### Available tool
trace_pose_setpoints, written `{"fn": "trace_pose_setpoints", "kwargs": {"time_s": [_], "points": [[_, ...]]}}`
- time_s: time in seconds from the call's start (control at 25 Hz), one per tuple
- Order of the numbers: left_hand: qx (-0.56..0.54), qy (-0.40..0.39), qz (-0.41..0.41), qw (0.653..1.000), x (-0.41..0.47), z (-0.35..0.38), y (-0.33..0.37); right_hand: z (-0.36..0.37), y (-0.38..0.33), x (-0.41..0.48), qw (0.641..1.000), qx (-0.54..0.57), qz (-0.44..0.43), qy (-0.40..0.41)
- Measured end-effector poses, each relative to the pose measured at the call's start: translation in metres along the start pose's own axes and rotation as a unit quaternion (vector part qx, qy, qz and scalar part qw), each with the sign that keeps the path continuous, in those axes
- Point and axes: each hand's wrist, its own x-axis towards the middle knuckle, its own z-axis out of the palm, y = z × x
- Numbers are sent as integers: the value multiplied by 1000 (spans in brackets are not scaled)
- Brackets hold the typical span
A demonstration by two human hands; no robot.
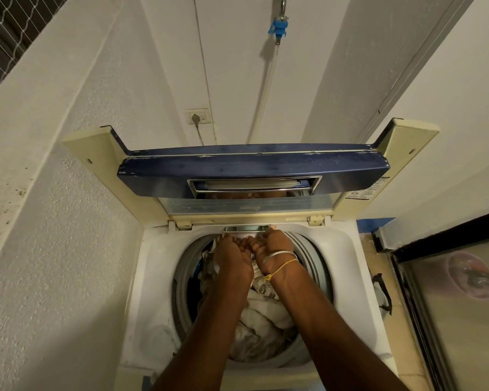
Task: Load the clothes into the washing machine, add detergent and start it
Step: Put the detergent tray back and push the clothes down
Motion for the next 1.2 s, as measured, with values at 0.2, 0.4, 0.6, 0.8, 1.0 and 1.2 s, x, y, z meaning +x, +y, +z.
{"fn": "trace_pose_setpoints", "kwargs": {"time_s": [0.2, 0.4, 0.6, 0.8, 1.0, 1.2], "points": [[26, 1, -2, 1000, 10, 2, 2, 6, -4, -1, 999, -35, -3, 5], [47, -15, 0, 999, 19, 4, 4, 10, -5, 4, 999, -37, 8, 0], [53, -37, -11, 998, 22, 6, 12, 12, -11, 8, 999, -52, 1, -13], [97, -64, -31, 993, 22, 1, 23, -6, -15, 15, 998, -31, 14, -48], [95, -96, -65, 989, 19, -18, 26, -29, -13, 6, 992, 7, 50, -113], [122, -118, -52, 984, 15, -37, 21, -46, -4, 1, 994, -18, 19, -107]]}}
